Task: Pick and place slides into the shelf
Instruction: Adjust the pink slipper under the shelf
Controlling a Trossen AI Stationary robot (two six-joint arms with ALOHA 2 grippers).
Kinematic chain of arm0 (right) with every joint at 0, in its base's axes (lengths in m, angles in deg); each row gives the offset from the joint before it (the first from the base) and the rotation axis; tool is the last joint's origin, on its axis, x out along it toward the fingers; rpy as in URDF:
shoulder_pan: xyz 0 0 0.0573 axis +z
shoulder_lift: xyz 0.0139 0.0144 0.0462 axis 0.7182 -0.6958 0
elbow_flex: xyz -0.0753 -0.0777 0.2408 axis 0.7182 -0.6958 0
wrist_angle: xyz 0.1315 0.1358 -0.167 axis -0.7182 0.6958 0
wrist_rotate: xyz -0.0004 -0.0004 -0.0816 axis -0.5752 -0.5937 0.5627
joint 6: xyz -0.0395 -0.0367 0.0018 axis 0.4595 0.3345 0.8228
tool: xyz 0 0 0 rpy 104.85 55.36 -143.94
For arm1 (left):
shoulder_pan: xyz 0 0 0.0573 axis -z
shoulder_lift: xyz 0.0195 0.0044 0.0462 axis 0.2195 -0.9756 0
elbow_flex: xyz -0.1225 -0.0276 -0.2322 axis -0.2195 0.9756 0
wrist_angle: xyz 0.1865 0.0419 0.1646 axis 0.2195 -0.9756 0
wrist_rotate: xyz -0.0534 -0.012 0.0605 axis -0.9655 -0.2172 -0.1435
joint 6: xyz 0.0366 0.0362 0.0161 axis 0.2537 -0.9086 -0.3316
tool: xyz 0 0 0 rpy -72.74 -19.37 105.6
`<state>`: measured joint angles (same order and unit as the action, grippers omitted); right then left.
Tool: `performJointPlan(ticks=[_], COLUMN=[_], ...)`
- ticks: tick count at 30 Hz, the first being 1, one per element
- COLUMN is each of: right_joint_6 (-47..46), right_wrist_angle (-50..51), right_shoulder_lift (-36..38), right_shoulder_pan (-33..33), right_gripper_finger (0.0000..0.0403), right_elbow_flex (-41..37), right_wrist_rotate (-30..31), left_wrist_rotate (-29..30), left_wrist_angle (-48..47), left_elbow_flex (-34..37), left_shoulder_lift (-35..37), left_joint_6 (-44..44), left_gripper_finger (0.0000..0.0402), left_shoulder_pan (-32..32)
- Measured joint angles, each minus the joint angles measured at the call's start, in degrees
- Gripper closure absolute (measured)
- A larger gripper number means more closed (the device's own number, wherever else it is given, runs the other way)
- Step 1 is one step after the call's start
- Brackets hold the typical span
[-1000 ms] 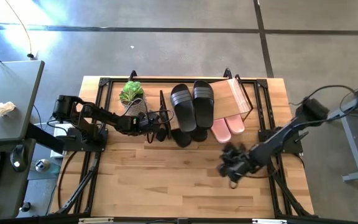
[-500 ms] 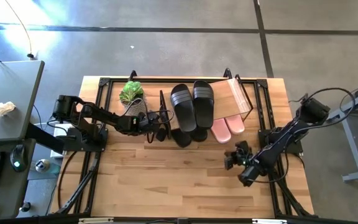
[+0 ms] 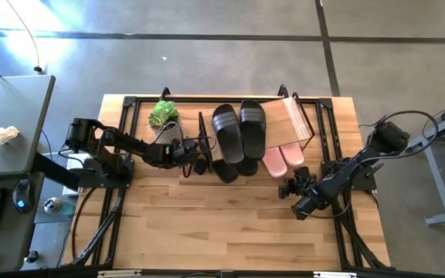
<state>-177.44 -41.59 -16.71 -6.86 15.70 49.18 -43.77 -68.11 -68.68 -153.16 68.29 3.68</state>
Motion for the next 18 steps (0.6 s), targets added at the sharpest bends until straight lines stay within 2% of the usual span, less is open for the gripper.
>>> performJointPlan(ticks=[18], right_joint_6=[10.4], right_wrist_angle=[-8.7], right_shoulder_lift=[0.0], right_shoulder_pan=[-9.0], right_gripper_finger=[0.0403], right_elbow_flex=[-0.3], right_wrist_rotate=[0.6], left_wrist_rotate=[0.0], left_wrist_angle=[0.0], left_elbow_flex=[0.0], left_shoulder_lift=[0.0], left_joint_6=[0.0], left_gripper_finger=[0.0402], left_shoulder_pan=[0.0])
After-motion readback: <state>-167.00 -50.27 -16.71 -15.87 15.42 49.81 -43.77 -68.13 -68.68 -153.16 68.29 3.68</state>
